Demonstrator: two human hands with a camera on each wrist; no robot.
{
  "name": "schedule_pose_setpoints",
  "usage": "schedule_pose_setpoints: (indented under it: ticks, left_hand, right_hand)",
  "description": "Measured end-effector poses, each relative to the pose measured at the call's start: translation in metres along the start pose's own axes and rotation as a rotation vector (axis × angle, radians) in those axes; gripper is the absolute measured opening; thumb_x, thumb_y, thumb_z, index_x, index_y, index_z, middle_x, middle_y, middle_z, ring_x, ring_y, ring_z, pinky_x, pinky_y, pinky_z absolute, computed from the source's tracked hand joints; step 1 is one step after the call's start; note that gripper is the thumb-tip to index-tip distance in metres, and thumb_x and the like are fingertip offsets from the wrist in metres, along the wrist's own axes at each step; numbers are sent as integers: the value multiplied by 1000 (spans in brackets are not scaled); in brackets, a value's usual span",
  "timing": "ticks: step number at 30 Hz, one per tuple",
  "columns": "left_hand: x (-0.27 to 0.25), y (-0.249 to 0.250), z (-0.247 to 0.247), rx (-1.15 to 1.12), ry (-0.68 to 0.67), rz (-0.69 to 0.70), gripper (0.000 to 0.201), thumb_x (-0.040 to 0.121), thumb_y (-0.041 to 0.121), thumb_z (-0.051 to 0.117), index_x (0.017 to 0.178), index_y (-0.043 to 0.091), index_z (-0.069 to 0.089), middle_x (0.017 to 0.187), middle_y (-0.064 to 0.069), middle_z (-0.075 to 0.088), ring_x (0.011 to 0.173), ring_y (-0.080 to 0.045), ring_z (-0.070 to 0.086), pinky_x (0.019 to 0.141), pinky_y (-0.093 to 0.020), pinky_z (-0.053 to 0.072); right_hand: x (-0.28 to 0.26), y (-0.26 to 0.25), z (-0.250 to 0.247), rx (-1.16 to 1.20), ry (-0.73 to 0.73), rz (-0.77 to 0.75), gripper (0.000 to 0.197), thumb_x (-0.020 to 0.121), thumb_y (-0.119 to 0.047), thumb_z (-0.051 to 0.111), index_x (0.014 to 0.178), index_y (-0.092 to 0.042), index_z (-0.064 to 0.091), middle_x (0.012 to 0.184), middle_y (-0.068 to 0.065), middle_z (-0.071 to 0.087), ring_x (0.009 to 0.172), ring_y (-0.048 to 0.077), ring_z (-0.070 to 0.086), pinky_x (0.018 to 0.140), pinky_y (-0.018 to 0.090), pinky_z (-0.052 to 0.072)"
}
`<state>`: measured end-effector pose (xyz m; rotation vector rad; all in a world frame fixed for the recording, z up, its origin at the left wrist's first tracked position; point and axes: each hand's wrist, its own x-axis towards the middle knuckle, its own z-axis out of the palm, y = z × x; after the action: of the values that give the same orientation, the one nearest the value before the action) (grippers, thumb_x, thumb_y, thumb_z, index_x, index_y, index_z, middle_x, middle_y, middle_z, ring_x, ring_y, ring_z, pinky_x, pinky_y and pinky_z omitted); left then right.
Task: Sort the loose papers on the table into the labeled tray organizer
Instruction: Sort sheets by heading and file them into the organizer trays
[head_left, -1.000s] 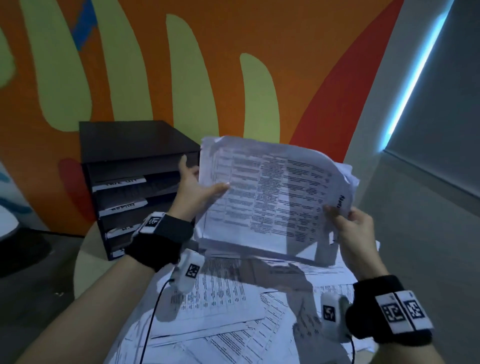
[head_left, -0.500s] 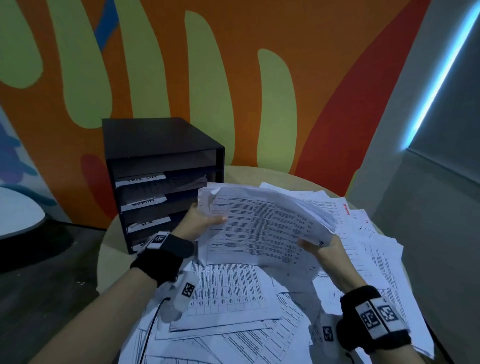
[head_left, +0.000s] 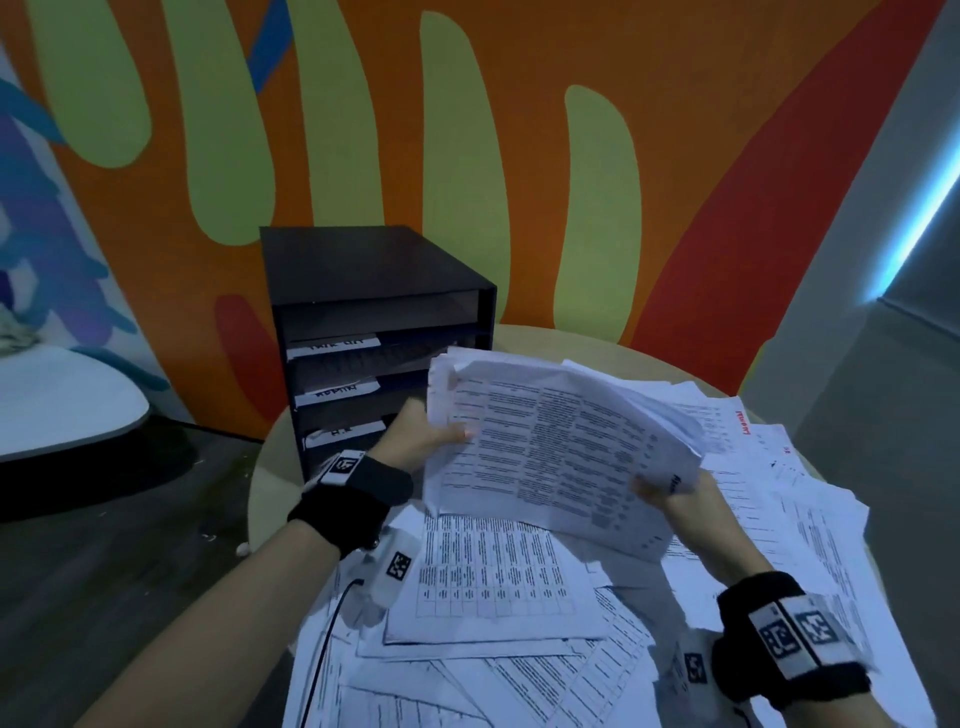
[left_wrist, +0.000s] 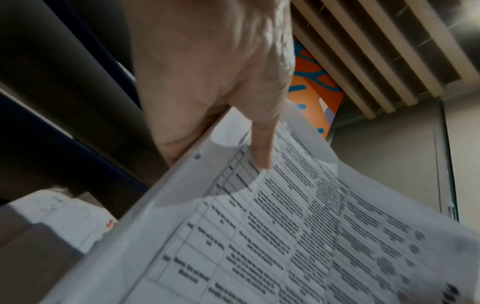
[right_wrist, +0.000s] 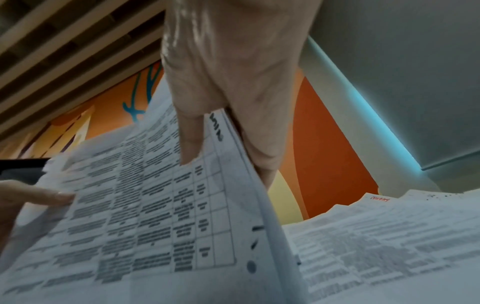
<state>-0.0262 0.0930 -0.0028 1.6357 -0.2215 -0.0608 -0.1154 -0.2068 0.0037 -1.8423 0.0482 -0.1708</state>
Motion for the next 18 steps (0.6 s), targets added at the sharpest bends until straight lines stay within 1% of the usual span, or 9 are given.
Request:
schedule_pose_setpoints:
  ticks: [1, 3, 4, 8, 10, 12, 14, 15, 18]
  left_hand:
    - [-2, -1, 0, 54, 42, 30, 30, 81, -1, 72, 110, 1, 65, 101, -7, 72, 87, -15, 71, 84, -38, 54]
    - [-3, 3, -4, 247, 237, 130, 31, 83, 8, 73, 113, 9, 62, 102, -1, 68, 91, -16, 66, 84, -35, 54]
    - [-3, 7, -10, 363, 373, 215, 33, 84, 12, 72, 115, 11, 60, 103, -3, 64, 92, -18, 61, 83, -34, 52]
    - [-7, 39, -50, 735, 736, 655, 28, 89, 15, 59, 118, 11, 58, 115, -10, 54, 107, -25, 49, 95, -34, 39]
    - [-10, 57, -75, 816, 838, 714, 32, 91, 15, 54, 122, 12, 58, 122, -10, 54, 117, -26, 45, 104, -21, 24]
    - [-7, 67, -100, 848, 856, 656, 32, 94, 17, 50, 124, 14, 60, 126, -7, 57, 124, -24, 44, 106, -24, 21]
    - [-3, 69, -123, 876, 767, 555, 33, 98, 29, 44, 118, 15, 67, 121, -6, 64, 120, -26, 52, 102, -38, 33]
    - [-3, 68, -131, 858, 709, 527, 36, 99, 33, 43, 113, 14, 70, 115, -6, 68, 112, -27, 58, 96, -40, 40]
    - [-7, 66, -142, 765, 630, 533, 31, 99, 29, 50, 111, 11, 73, 112, -5, 71, 106, -20, 63, 88, -30, 47]
  right_hand:
    - [0, -2, 2, -6, 7, 9, 7, 87, -9, 69, 95, -9, 69, 101, 18, 71, 94, 30, 68, 87, 54, 54]
    - [2, -1, 1, 0, 37, 11, 37, 83, -23, 75, 94, 10, 62, 100, 34, 63, 89, 44, 64, 83, 56, 53]
    - [3, -1, 0, 6, 24, 22, 46, 81, -28, 77, 96, 12, 60, 101, 36, 60, 86, 41, 63, 79, 51, 52]
    - [5, -8, -5, 104, -14, 138, 9, 88, -3, 65, 96, 1, 62, 95, 23, 63, 82, 33, 57, 70, 39, 42]
    - [6, -8, -5, 155, -112, 217, 14, 89, 2, 62, 104, 2, 60, 92, 20, 61, 79, 28, 56, 68, 37, 43]
    - [4, -10, 2, 189, -180, 299, 22, 90, 5, 59, 112, 1, 59, 83, 11, 65, 71, 22, 61, 60, 28, 47]
    - [1, -15, 12, 245, -236, 355, 20, 92, 10, 54, 108, -2, 58, 65, 2, 67, 52, 10, 63, 43, 17, 46]
    - [1, -18, 17, 265, -260, 388, 19, 92, 11, 52, 105, -3, 57, 58, 0, 65, 45, 7, 59, 38, 15, 42]
    - [4, -28, 35, 312, -286, 454, 12, 88, 8, 61, 93, -1, 54, 54, 0, 57, 42, 9, 52, 40, 14, 38]
